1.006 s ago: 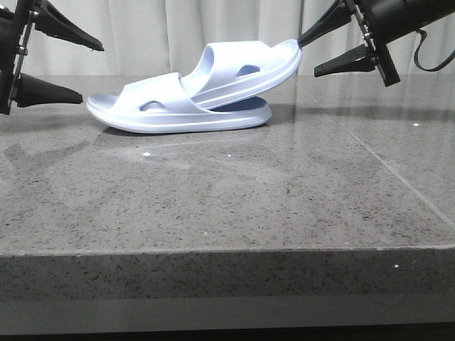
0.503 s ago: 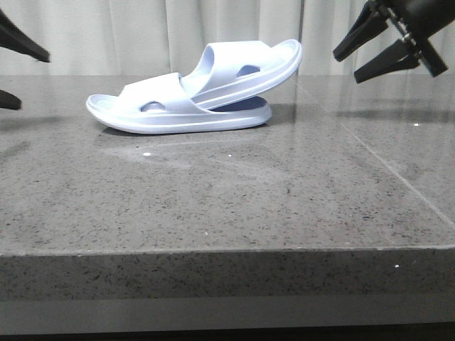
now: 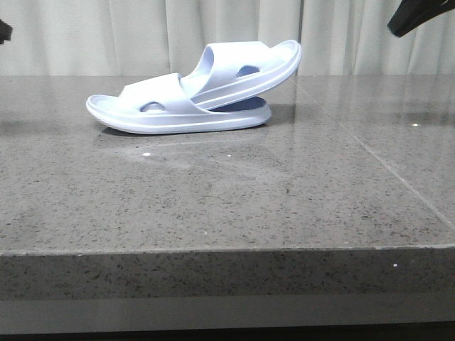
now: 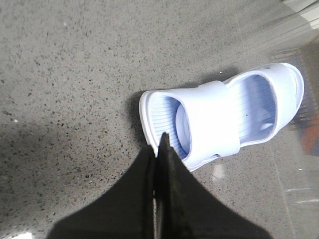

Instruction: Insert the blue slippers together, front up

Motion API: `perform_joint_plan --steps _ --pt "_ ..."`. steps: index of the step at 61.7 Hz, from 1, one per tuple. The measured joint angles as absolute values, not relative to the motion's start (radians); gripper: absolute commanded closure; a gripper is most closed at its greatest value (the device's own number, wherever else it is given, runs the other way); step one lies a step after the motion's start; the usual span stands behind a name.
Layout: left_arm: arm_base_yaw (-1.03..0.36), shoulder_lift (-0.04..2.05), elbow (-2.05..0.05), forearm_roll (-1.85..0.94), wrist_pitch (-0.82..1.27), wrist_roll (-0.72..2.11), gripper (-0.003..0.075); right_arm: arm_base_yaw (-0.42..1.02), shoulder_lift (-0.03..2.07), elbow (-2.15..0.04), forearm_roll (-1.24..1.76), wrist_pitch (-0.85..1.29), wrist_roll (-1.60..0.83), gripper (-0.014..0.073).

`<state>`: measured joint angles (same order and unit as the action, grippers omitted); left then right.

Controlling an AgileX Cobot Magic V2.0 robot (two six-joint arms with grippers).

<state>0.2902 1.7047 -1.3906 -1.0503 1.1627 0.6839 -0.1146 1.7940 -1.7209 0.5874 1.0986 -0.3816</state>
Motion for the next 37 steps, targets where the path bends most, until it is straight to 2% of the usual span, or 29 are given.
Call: perform_joint_plan --steps 15,37 --pt "0.232 1.516 -1.265 -0.911 0.959 0.702 0.0741 -0.046 1.595 -1.564 0.436 0.953 -0.382 0.0701" --pt "0.085 1.103 -0.925 -0.853 0.534 0.822 0.0741 0.078 1.17 -1.058 0.367 0.575 -0.416 0.0701"
